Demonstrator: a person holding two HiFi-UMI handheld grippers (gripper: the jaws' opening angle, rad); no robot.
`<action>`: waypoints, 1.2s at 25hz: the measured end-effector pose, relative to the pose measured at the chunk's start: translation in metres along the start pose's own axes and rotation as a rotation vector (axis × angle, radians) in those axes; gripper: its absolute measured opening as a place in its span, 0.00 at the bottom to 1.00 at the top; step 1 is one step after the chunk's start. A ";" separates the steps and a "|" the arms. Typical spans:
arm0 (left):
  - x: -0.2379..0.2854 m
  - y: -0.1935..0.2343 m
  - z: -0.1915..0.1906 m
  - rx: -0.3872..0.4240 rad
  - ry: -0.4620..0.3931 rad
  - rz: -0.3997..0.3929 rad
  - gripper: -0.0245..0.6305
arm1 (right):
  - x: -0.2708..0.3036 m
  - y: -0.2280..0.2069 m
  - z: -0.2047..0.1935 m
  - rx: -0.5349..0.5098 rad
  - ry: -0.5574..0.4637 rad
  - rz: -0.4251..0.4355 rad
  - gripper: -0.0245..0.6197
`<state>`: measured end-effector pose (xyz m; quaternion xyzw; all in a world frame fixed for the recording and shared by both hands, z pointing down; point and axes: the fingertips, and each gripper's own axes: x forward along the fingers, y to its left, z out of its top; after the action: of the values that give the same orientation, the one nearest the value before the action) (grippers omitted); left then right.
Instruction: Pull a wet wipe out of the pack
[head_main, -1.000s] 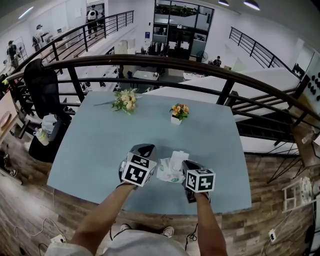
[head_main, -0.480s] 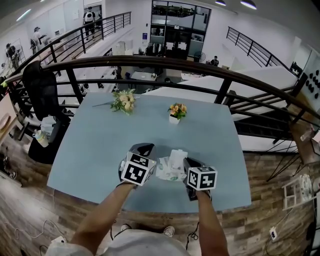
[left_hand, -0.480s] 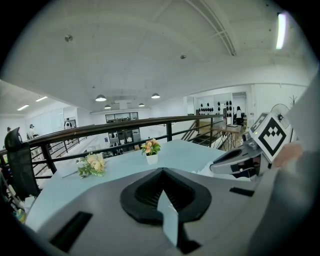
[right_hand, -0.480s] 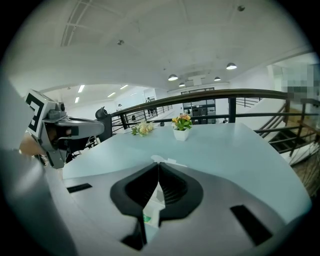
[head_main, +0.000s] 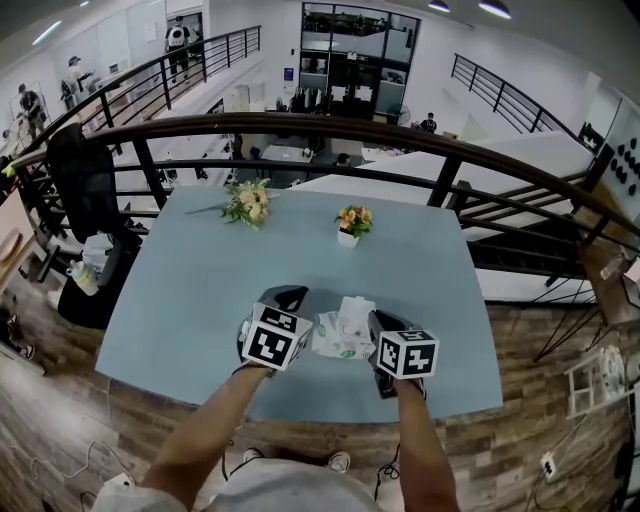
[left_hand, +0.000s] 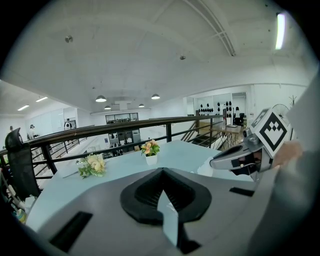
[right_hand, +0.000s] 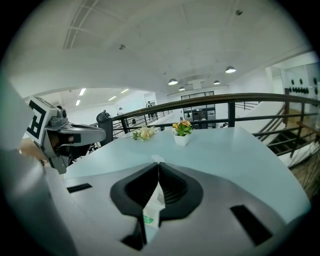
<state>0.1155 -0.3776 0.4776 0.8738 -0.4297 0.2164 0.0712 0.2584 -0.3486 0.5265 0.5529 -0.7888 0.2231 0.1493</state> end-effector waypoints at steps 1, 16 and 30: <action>0.000 -0.001 0.000 0.001 -0.001 0.000 0.03 | -0.001 0.000 0.001 0.000 -0.003 -0.001 0.06; -0.008 -0.015 0.006 0.008 -0.003 -0.006 0.03 | -0.025 -0.004 0.009 0.007 -0.050 -0.014 0.05; -0.010 -0.037 0.012 0.024 -0.018 -0.050 0.03 | -0.050 -0.005 0.022 0.000 -0.102 -0.058 0.05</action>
<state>0.1433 -0.3511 0.4652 0.8871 -0.4055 0.2117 0.0620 0.2810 -0.3212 0.4845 0.5864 -0.7790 0.1900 0.1153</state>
